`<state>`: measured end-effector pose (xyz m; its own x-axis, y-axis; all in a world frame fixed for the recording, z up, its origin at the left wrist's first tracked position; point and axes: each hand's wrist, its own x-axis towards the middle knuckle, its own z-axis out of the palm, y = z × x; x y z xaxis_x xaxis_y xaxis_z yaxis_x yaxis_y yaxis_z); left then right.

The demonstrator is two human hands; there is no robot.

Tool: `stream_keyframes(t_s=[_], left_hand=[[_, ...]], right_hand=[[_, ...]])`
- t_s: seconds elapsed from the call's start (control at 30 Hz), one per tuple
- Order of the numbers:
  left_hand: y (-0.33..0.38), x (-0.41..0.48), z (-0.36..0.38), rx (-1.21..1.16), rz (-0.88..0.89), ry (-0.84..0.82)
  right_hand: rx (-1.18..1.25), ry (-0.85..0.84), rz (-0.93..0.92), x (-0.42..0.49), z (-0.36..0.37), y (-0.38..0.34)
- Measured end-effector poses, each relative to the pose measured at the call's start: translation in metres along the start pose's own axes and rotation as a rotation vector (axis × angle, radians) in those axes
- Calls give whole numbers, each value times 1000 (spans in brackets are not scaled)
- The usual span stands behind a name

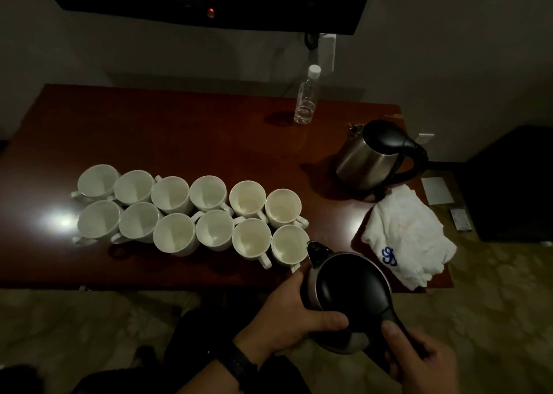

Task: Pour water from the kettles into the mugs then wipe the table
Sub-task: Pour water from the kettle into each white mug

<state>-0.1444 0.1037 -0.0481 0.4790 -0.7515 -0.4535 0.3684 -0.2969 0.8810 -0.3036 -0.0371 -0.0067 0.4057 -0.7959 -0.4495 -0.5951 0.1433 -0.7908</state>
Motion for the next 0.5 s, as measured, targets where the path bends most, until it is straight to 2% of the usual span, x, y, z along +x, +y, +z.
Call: stream_keyframes(t_s=[0.23, 0.5], left_hand=[[-4, 0, -1, -30, -20, -2], [-7, 6, -7, -46, -38, -11]], right_hand=[[112, 19, 114, -5, 5, -16], [84, 1, 87, -5, 11, -19]])
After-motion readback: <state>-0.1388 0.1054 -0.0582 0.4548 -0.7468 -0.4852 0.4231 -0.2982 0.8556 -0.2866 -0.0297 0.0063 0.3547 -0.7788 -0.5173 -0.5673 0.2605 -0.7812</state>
